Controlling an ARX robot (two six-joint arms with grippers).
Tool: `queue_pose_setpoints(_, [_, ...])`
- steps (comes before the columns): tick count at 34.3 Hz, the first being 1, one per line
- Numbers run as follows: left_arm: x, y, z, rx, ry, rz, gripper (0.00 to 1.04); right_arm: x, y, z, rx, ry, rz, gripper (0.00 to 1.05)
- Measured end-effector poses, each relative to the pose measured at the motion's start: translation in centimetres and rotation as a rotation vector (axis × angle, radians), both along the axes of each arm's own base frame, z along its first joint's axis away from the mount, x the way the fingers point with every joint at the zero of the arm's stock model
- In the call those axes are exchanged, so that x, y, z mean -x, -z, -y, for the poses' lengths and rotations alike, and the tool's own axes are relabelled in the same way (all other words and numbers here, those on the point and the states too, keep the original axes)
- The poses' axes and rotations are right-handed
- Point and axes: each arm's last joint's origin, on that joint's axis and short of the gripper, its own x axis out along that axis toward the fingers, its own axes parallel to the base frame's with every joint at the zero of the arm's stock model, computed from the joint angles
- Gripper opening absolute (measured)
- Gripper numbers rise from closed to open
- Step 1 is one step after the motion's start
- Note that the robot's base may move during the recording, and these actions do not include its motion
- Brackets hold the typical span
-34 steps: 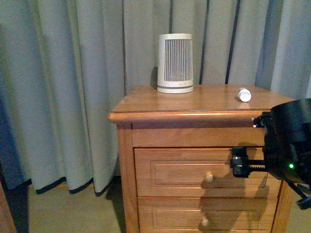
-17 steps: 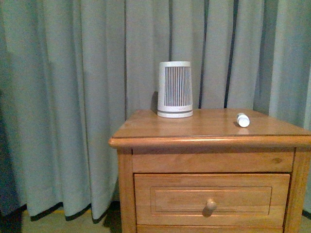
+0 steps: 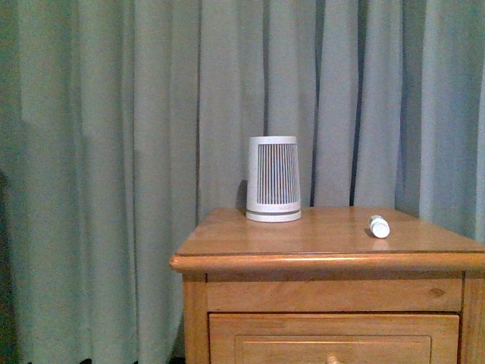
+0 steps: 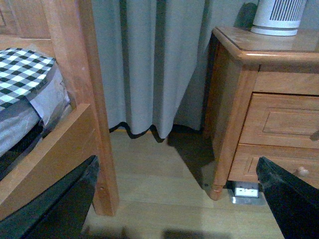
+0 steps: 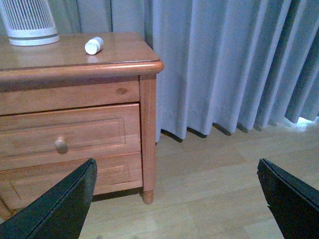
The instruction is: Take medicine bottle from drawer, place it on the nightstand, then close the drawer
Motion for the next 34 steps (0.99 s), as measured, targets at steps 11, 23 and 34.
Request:
queue_pose_setpoints(11, [0.0,0.0,0.0,0.0,0.0,0.0,0.98,0.0,1.2,1.5,0.01,-0.33,0.026,0.42])
queue_pose_setpoints(23, [0.0,0.0,0.0,0.0,0.0,0.0,0.98,0.1,2.9,1.7,0.013,-0.325,0.023,0.03])
queue_pose_setpoints(34, [0.0,0.0,0.0,0.0,0.0,0.0,0.98,0.1,2.9,1.7,0.015,-0.324,0.029,0.15])
